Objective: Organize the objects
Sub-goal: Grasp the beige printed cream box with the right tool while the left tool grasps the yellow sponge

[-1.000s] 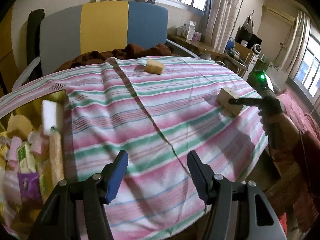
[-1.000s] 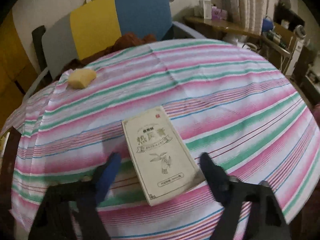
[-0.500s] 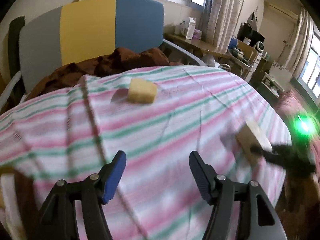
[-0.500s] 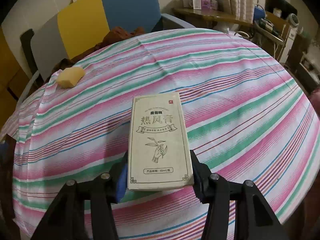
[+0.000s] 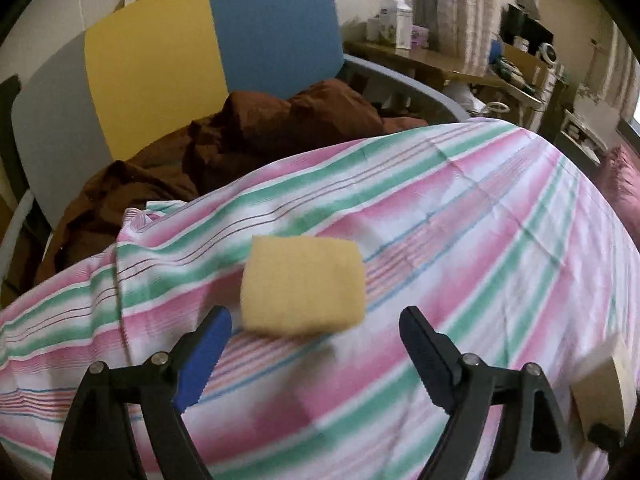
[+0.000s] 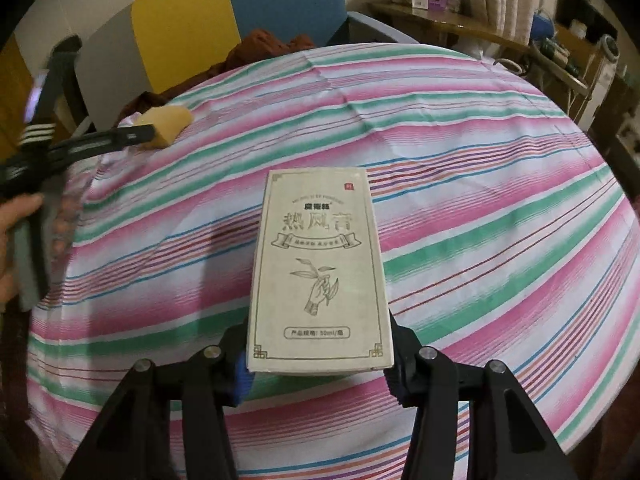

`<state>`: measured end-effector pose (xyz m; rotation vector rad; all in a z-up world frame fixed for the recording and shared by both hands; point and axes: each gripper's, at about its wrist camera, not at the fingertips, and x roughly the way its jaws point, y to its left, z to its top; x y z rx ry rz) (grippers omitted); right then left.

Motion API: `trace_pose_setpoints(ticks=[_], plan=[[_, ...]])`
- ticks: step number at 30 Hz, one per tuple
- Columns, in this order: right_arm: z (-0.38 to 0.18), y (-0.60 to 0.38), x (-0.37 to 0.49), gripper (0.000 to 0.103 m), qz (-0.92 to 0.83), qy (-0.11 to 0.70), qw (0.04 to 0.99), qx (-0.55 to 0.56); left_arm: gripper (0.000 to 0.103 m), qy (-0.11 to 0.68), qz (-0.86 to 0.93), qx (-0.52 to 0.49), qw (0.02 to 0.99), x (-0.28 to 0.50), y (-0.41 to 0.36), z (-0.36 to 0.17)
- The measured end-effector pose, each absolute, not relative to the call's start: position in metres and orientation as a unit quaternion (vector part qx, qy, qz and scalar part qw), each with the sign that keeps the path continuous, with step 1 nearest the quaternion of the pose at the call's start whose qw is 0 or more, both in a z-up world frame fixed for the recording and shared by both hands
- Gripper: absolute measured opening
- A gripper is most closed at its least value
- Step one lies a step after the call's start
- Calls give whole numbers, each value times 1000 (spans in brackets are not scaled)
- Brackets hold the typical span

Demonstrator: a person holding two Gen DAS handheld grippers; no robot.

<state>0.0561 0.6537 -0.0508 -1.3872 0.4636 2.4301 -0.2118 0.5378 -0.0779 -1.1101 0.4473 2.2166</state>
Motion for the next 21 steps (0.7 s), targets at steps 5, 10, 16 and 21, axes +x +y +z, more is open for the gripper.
trace_pose_setpoints(ticks=[5, 10, 16, 21], plan=[[-49, 656, 57, 52, 847, 166, 157, -480, 80, 136, 851, -396, 317, -216, 539, -86], [-49, 657, 56, 52, 847, 166, 161, -479, 61, 112, 862, -390, 304, -222, 529, -94], [-46, 655, 56, 52, 852, 157, 157, -473, 59, 99, 865, -383, 309, -208, 516, -94], [-43, 652, 54, 52, 859, 139, 160, -467, 56, 124, 872, -362, 306, -185, 513, -91]])
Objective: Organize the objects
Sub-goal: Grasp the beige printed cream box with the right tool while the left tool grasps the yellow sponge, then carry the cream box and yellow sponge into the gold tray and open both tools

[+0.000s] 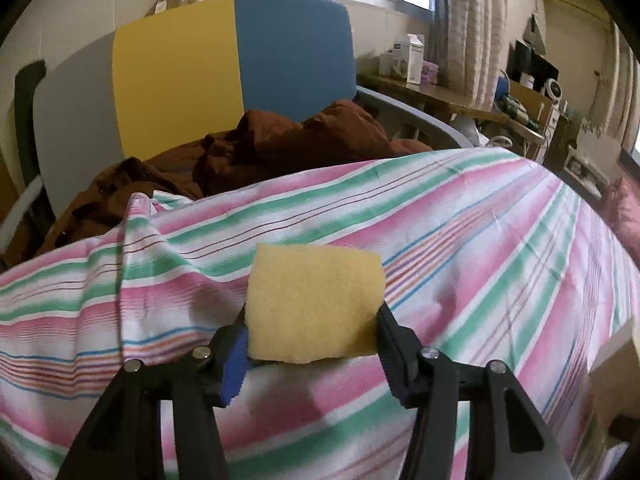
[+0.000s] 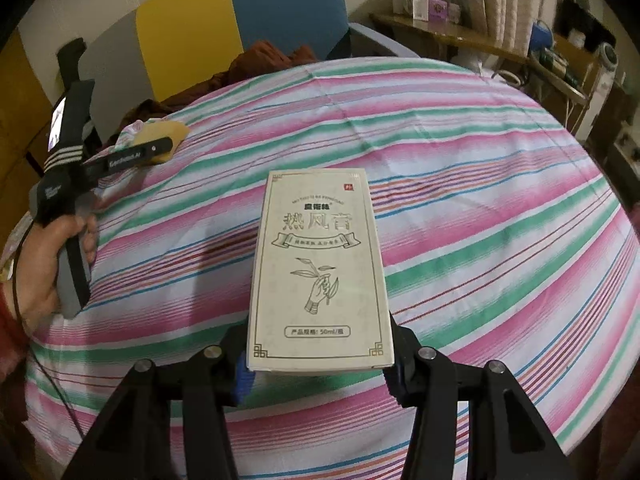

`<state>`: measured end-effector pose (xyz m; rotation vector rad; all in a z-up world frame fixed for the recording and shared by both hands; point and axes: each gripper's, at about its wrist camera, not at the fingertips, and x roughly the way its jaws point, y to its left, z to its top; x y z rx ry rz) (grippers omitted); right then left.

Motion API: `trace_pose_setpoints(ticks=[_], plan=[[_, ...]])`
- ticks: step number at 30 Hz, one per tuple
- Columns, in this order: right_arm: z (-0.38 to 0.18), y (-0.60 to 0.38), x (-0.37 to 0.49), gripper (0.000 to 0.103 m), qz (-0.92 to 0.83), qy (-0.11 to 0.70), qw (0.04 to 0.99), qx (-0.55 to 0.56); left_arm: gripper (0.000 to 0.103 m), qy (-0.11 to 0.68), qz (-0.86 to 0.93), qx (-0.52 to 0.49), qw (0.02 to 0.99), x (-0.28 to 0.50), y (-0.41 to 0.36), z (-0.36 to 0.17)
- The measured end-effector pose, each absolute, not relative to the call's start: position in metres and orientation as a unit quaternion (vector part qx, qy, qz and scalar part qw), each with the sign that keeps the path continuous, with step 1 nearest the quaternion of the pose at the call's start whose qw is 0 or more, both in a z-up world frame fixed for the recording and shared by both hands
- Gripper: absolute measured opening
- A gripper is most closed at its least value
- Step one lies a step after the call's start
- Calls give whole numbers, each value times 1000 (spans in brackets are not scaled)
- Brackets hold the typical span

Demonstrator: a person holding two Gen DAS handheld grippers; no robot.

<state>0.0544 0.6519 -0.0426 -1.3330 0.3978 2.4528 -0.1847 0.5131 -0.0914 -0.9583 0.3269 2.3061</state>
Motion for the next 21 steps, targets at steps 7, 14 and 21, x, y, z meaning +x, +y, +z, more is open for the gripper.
trace_pose_setpoints(ticks=[7, 14, 21], plan=[[-37, 652, 55, 52, 865, 133, 162, -456, 54, 130, 888, -312, 310, -144, 493, -79], [-33, 651, 55, 52, 870, 126, 163, -447, 54, 131, 894, -276, 327, -104, 474, -66], [-27, 641, 56, 52, 879, 100, 163, -436, 54, 84, 885, -291, 353, -71, 442, -52]])
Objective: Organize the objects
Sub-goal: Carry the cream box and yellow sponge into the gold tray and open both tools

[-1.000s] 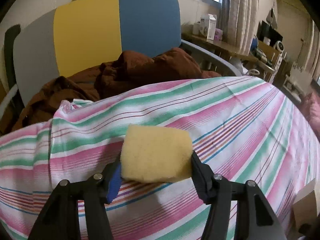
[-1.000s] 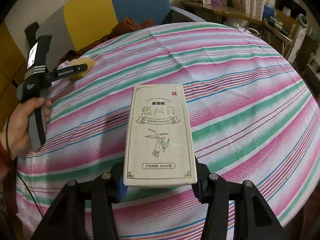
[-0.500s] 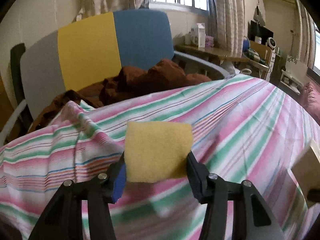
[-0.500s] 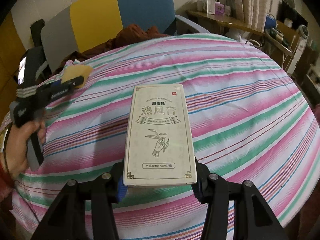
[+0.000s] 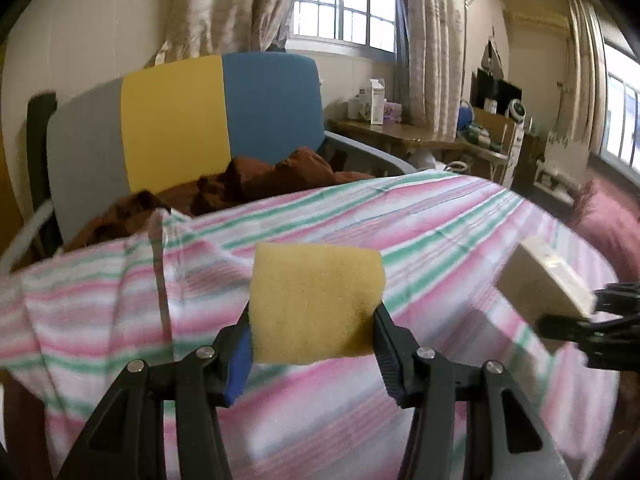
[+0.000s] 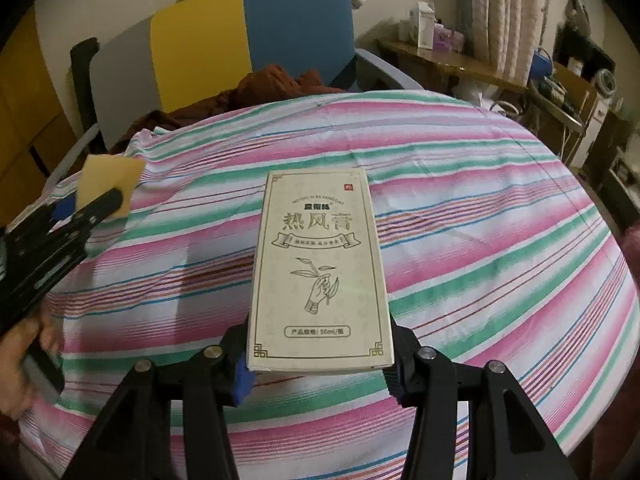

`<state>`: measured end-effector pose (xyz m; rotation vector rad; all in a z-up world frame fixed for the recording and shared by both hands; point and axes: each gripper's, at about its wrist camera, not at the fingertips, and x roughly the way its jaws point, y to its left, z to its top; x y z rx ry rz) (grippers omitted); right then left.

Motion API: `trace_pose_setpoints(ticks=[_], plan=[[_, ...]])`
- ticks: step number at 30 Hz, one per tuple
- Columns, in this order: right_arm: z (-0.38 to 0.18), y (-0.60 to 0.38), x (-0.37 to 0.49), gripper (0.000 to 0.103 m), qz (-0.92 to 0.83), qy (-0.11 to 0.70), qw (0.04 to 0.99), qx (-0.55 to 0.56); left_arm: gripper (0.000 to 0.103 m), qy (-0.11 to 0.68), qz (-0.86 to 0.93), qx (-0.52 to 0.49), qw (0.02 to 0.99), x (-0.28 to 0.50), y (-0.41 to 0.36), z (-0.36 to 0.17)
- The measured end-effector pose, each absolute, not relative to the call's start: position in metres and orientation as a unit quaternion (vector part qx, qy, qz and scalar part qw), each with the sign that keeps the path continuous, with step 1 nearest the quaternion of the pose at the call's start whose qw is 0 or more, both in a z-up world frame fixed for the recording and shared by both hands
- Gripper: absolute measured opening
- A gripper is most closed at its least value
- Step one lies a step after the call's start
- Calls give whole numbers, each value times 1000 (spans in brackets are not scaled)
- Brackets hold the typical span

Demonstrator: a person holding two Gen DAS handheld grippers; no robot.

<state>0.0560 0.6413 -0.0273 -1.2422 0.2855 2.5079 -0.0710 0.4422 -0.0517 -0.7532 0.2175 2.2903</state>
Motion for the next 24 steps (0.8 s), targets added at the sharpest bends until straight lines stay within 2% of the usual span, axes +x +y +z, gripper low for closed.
trace_pose_setpoints(ticks=[10, 24], plan=[[-23, 630, 57, 52, 888, 61, 164, -425, 54, 34, 869, -307, 386, 6, 376, -49], [-37, 582, 57, 52, 894, -48, 145, -421, 54, 30, 876, -281, 390, 51, 289, -9]])
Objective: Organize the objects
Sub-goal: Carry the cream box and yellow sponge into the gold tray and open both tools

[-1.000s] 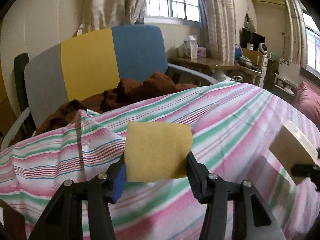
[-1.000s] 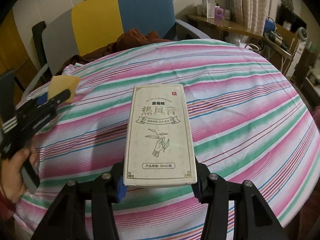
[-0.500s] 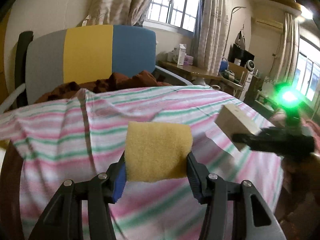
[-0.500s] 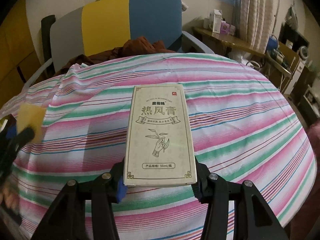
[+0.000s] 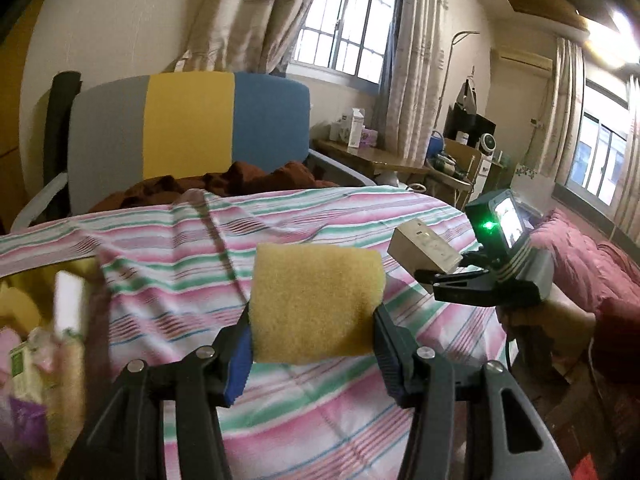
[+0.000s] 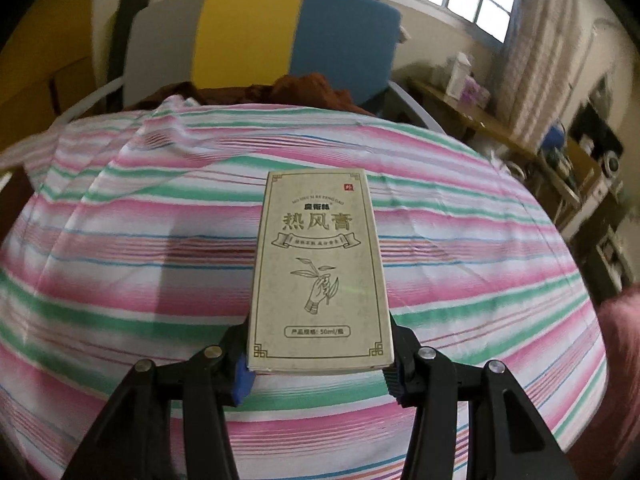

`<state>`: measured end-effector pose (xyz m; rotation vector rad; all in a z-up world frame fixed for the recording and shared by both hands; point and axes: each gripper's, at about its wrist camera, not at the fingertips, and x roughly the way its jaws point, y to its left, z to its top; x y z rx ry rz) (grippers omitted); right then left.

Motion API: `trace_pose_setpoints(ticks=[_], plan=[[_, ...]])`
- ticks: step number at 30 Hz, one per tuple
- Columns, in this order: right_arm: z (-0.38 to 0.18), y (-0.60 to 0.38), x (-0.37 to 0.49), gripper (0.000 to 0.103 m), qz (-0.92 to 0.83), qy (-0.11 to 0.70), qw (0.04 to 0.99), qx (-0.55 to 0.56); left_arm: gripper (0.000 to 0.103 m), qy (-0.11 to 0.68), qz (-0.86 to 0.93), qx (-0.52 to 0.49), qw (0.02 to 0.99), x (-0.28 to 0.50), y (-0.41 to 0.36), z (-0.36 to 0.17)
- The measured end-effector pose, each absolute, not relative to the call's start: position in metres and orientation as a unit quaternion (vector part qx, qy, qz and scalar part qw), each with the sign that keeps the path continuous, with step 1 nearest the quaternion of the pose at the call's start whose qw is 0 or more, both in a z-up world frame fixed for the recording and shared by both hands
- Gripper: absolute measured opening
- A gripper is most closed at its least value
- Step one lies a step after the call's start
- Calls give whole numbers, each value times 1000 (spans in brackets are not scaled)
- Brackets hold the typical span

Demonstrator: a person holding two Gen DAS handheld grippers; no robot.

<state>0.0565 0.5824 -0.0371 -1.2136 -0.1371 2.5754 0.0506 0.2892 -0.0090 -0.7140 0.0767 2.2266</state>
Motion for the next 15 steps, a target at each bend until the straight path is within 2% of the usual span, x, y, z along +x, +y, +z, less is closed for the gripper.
trace_pose_setpoints(ticks=[11, 15], plan=[[-28, 494, 62, 52, 893, -116, 83, -427, 54, 14, 889, -281, 362, 54, 215, -3], [-13, 454, 66, 52, 903, -109, 47, -413, 54, 14, 895, -274, 351, 56, 194, -1]])
